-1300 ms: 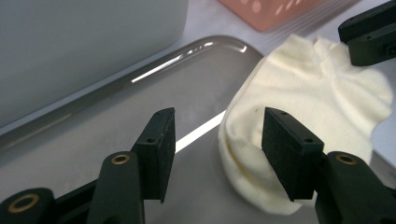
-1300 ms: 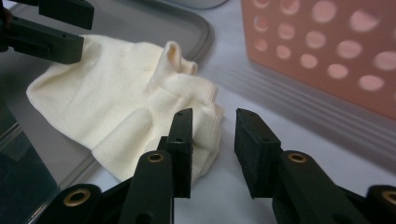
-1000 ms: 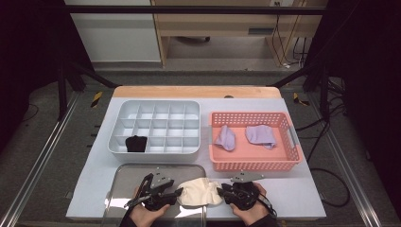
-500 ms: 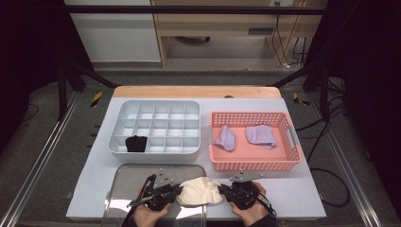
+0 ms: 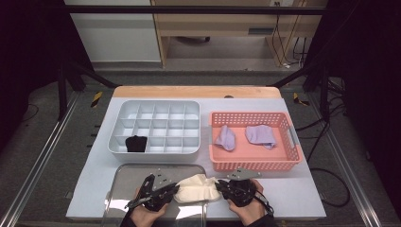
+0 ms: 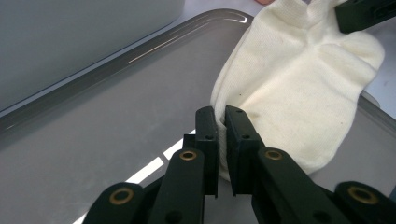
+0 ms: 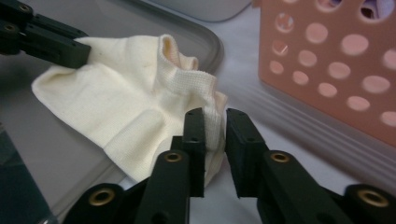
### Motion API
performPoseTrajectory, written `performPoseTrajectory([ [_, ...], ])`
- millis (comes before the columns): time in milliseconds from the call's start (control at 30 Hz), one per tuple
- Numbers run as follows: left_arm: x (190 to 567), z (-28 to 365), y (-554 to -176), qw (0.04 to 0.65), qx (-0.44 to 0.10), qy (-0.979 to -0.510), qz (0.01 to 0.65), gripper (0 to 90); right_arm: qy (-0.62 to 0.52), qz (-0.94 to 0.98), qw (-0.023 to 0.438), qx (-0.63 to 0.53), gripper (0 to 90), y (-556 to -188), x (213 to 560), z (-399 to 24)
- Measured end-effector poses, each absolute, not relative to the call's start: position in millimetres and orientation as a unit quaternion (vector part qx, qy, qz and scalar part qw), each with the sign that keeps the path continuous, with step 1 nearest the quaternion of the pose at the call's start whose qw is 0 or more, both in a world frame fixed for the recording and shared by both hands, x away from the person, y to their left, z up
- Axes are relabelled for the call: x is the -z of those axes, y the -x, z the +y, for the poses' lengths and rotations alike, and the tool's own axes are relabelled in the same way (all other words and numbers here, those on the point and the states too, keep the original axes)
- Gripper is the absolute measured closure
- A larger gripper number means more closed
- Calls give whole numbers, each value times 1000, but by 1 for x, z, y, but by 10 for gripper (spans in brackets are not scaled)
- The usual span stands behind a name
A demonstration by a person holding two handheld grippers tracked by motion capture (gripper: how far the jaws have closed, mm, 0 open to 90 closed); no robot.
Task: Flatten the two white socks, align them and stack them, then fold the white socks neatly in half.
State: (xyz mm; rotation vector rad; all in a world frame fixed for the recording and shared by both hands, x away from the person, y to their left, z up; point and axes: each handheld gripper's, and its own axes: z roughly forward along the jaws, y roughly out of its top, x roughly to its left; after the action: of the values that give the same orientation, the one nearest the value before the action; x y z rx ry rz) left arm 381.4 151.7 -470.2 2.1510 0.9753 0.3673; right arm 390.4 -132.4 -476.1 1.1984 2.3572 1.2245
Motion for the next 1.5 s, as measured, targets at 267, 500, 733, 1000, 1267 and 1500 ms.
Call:
performPoseTrajectory([
  [267, 464, 155, -378, 382, -152, -827, 384, 680, -409, 786, 115, -449, 676, -390, 473, -142],
  [500, 456, 157, -380, 421, -148, -808, 384, 597, -411, 783, 125, -449, 630, -392, 473, -148],
  [733, 450, 149, -377, 451, -144, -801, 366, 605, -414, 777, 133, -455, 628, -390, 471, -155],
  [1000, 447, 136, -377, 452, -142, -805, 356, 610, -424, 773, 136, -452, 627, -387, 470, -162],
  [1267, 449, 115, -380, 444, -128, -815, 349, 730, -424, 772, 131, -455, 644, -386, 470, -162],
  [1500, 461, 106, -384, 433, -115, -825, 345, 866, -422, 774, 120, -456, 651, -386, 472, -157],
])
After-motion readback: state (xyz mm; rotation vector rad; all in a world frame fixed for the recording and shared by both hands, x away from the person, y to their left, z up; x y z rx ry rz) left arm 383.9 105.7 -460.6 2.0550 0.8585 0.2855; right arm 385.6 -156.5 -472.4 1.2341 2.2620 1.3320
